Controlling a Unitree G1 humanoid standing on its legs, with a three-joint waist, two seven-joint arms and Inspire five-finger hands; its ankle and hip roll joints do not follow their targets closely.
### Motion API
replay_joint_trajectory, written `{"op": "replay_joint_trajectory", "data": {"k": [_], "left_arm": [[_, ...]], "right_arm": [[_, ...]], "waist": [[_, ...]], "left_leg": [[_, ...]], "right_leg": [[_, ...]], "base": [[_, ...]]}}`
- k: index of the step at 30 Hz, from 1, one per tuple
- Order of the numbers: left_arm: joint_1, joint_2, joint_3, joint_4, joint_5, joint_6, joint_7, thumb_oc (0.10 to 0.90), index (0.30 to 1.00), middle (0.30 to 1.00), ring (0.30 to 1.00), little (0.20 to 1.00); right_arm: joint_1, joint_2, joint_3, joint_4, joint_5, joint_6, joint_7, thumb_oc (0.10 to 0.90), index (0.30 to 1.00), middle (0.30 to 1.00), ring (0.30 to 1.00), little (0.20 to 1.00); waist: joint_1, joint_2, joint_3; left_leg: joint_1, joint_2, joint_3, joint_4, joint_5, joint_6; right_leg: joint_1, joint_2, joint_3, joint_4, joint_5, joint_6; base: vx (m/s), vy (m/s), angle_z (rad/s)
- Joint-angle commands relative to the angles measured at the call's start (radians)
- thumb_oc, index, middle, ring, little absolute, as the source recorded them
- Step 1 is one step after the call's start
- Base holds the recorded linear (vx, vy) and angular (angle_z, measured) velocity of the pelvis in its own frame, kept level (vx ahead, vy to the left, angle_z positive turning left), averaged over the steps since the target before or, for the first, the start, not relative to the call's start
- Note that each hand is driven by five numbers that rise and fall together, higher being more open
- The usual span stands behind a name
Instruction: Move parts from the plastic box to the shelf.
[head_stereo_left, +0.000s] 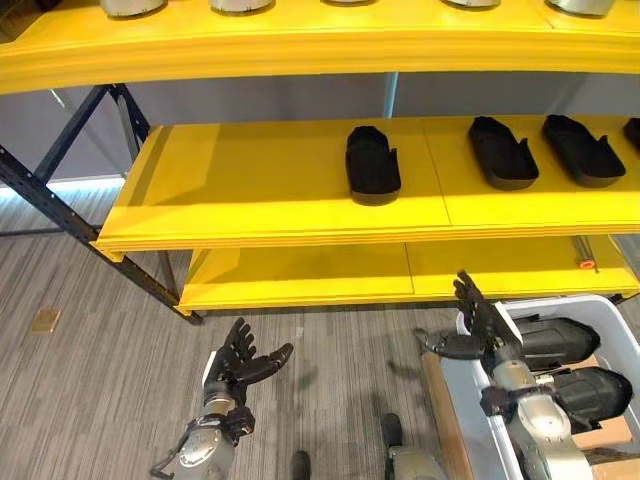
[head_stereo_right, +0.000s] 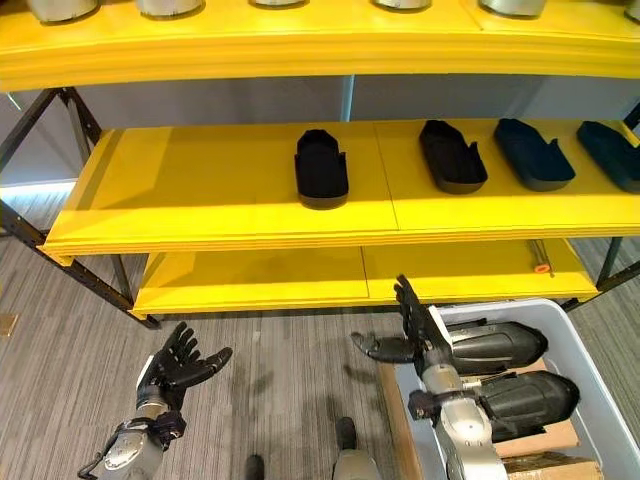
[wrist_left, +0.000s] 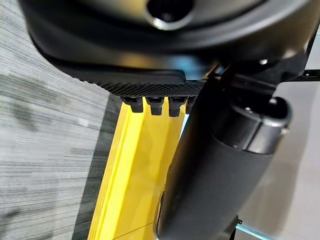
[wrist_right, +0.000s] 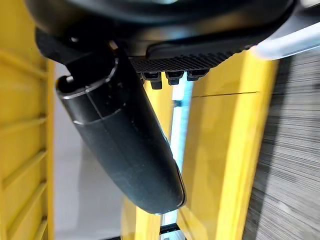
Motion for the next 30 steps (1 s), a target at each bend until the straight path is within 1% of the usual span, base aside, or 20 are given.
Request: {"op": "replay_joint_trajectory", "data": {"k": [1,2,8,10,12,15,16,17,18,19,20,21,22,23,24,25,26,28,29,30], "left_arm": [[-0.022,0.059,0.038,-0.042,0.026,-0.086,0.005,0.900,1.000,1.000,1.000,1.000],[-0.020,0.055,0.044,-0.048,0.024,-0.093,0.021,0.900,1.000,1.000,1.000,1.000],[-0.061,0.085,0.020,-0.044,0.046,-0.112,0.026,0.900,1.000,1.000,1.000,1.000],[-0.079,0.093,-0.003,-0.034,0.056,-0.115,0.029,0.900,1.000,1.000,1.000,1.000],[-0.091,0.095,-0.017,-0.025,0.064,-0.115,0.024,0.900,1.000,1.000,1.000,1.000],[-0.099,0.095,-0.033,-0.018,0.081,-0.115,0.032,0.900,1.000,1.000,1.000,1.000],[-0.113,0.101,-0.037,-0.015,0.081,-0.114,0.042,0.900,1.000,1.000,1.000,1.000],[-0.113,0.101,-0.037,-0.015,0.081,-0.114,0.042,0.900,1.000,1.000,1.000,1.000],[-0.117,0.107,-0.048,-0.027,0.064,-0.113,0.045,0.900,1.000,1.000,1.000,1.000],[-0.120,0.109,-0.055,-0.029,0.058,-0.112,0.049,0.900,1.000,1.000,1.000,1.000],[-0.119,0.109,-0.056,-0.029,0.058,-0.112,0.049,0.900,1.000,1.000,1.000,1.000],[-0.110,0.111,-0.053,-0.047,0.038,-0.107,0.056,0.900,1.000,1.000,1.000,1.000],[-0.100,0.109,-0.048,-0.056,0.025,-0.104,0.059,0.900,1.000,1.000,1.000,1.000],[-0.100,0.109,-0.048,-0.056,0.025,-0.104,0.059,0.900,1.000,1.000,1.000,1.000],[-0.080,0.105,-0.033,-0.070,-0.001,-0.101,0.069,0.900,1.000,1.000,1.000,1.000],[-0.071,0.101,-0.025,-0.075,-0.008,-0.102,0.069,0.900,1.000,1.000,1.000,1.000],[-0.051,0.095,-0.005,-0.076,-0.022,-0.103,0.078,0.900,1.000,1.000,1.000,1.000],[-0.027,0.079,0.013,-0.070,-0.027,-0.101,0.079,0.900,1.000,1.000,1.000,1.000],[-0.026,0.079,0.013,-0.070,-0.027,-0.101,0.079,0.900,1.000,1.000,1.000,1.000],[-0.014,0.064,0.020,-0.067,-0.043,-0.107,0.086,0.900,1.000,1.000,1.000,1.000]], "right_arm": [[-0.095,-0.002,-0.019,-0.064,0.091,-0.106,0.013,0.900,1.000,1.000,1.000,1.000],[-0.093,0.023,-0.012,-0.054,0.140,-0.110,0.008,0.900,1.000,1.000,1.000,1.000],[-0.088,0.024,-0.036,-0.078,0.177,-0.125,0.002,0.900,1.000,1.000,1.000,1.000],[-0.073,0.036,-0.048,-0.072,0.180,-0.133,-0.010,0.900,1.000,1.000,1.000,1.000],[-0.054,0.055,-0.055,-0.070,0.189,-0.130,-0.008,0.900,1.000,1.000,1.000,1.000],[-0.067,0.057,-0.042,-0.052,0.185,-0.132,-0.020,0.900,1.000,1.000,1.000,1.000],[-0.090,0.052,-0.021,-0.046,0.178,-0.136,-0.035,0.900,1.000,1.000,1.000,1.000],[-0.090,0.052,-0.021,-0.046,0.178,-0.136,-0.035,0.900,1.000,1.000,1.000,1.000],[-0.111,0.047,0.002,-0.045,0.203,-0.146,-0.042,0.900,1.000,1.000,1.000,1.000],[-0.121,0.050,0.019,-0.042,0.222,-0.145,-0.041,0.900,1.000,1.000,1.000,1.000],[-0.120,0.050,0.019,-0.042,0.222,-0.145,-0.041,0.900,1.000,1.000,1.000,1.000],[-0.135,0.051,0.043,-0.041,0.231,-0.140,-0.042,0.900,1.000,1.000,1.000,1.000],[-0.144,0.054,0.057,-0.034,0.232,-0.137,-0.045,0.900,1.000,1.000,1.000,1.000],[-0.144,0.054,0.057,-0.034,0.232,-0.137,-0.045,0.900,1.000,1.000,1.000,1.000],[-0.177,0.052,0.089,-0.014,0.226,-0.130,-0.061,0.900,1.000,1.000,1.000,1.000],[-0.190,0.054,0.097,-0.013,0.230,-0.128,-0.064,0.900,1.000,1.000,1.000,1.000],[-0.193,0.053,0.106,-0.016,0.244,-0.121,-0.061,0.900,1.000,1.000,1.000,1.000],[-0.173,0.056,0.107,-0.025,0.248,-0.115,-0.053,0.900,1.000,1.000,1.000,1.000],[-0.171,0.056,0.108,-0.026,0.248,-0.115,-0.053,0.900,1.000,1.000,1.000,1.000],[-0.160,0.047,0.113,-0.025,0.257,-0.113,-0.049,0.900,1.000,1.000,1.000,1.000]], "waist": [[0.014,-0.043,-0.096],[0.013,-0.049,-0.089],[0.003,-0.082,-0.030],[-0.017,-0.079,-0.015],[-0.030,-0.068,-0.005],[-0.027,-0.027,0.017],[-0.006,-0.011,0.025],[-0.007,-0.012,0.025],[0.005,0.004,0.021],[0.014,0.005,0.014],[0.016,0.006,0.016],[0.038,0.012,0.000],[0.054,0.011,-0.007],[0.055,0.011,-0.006],[0.093,0.002,-0.022],[0.109,-0.010,-0.028],[0.131,-0.038,-0.040],[0.131,-0.054,-0.055],[0.133,-0.053,-0.056],[0.118,-0.056,-0.064]], "left_leg": [[0.155,0.017,0.009,-0.009,-0.149,0.024],[0.152,0.002,0.014,0.009,-0.159,0.030],[0.066,-0.088,0.011,0.164,-0.226,0.068],[0.057,-0.119,0.011,0.156,-0.216,0.085],[0.056,-0.124,0.018,0.125,-0.192,0.095],[0.074,-0.099,0.064,0.057,-0.142,0.098],[0.067,-0.086,0.091,0.045,-0.116,0.098],[0.067,-0.086,0.091,0.044,-0.116,0.098],[0.050,-0.071,0.133,0.013,-0.078,0.107],[0.037,-0.065,0.162,0.006,-0.065,0.114],[0.041,-0.064,0.163,0.005,-0.067,0.114],[0.017,-0.055,0.209,0.004,-0.058,0.127],[0.007,-0.054,0.236,0.005,-0.056,0.130],[0.009,-0.055,0.238,0.005,-0.057,0.130],[-0.003,-0.047,0.279,0.011,-0.064,0.122],[-0.011,-0.042,0.303,0.018,-0.065,0.116],[-0.029,-0.031,0.347,0.038,-0.070,0.102],[-0.035,-0.014,0.371,0.053,-0.068,0.087],[-0.034,-0.012,0.373,0.053,-0.067,0.086],[-0.034,0.019,0.408,0.059,-0.047,0.063]], "right_leg": [[-0.061,-0.152,0.042,-0.073,0.193,0.162],[-0.061,-0.165,0.051,-0.082,0.218,0.168],[-0.067,-0.246,0.071,-0.076,0.286,0.175],[-0.080,-0.267,0.079,-0.082,0.331,0.174],[-0.104,-0.273,0.068,-0.079,0.350,0.166],[-0.135,-0.272,-0.055,-0.046,0.310,0.156],[-0.128,-0.283,-0.160,-0.005,0.260,0.152],[-0.128,-0.283,-0.160,-0.005,0.260,0.152],[-0.092,-0.267,-0.190,0.122,0.161,0.122],[-0.082,-0.251,-0.183,0.197,0.118,0.110],[-0.082,-0.250,-0.181,0.202,0.114,0.111],[-0.029,-0.230,-0.196,0.283,0.053,0.094],[0.005,-0.232,-0.216,0.303,0.033,0.091],[0.006,-0.232,-0.214,0.305,0.032,0.091],[0.073,-0.249,-0.250,0.299,0.010,0.111],[0.103,-0.247,-0.254,0.256,0.016,0.116],[0.146,-0.239,-0.291,0.123,0.034,0.129],[0.180,-0.207,-0.278,0.013,0.023,0.133],[0.182,-0.205,-0.277,0.009,0.026,0.133],[0.175,-0.173,-0.243,-0.045,0.051,0.136]], "base": [[-0.05,0.105,-0.08],[-0.07,0.116,-0.12],[-0.11,0.173,0.01],[-0.10,0.253,0.13],[-0.09,0.240,0.05],[-0.09,0.209,-0.22],[-0.12,0.118,-0.90],[-0.23,0.175,-1.07],[-0.20,0.132,-1.15],[-0.20,0.132,-0.82],[-0.15,0.088,-0.98],[-0.13,0.070,-0.97],[-0.14,0.070,-1.03],[-0.05,-0.027,-1.02],[-0.03,-0.091,-1.37],[-0.08,-0.251,-1.35],[-0.06,-0.269,-1.27],[-0.01,-0.217,-1.69],[-0.01,-0.224,-1.78],[-0.02,-0.212,-1.14]]}}
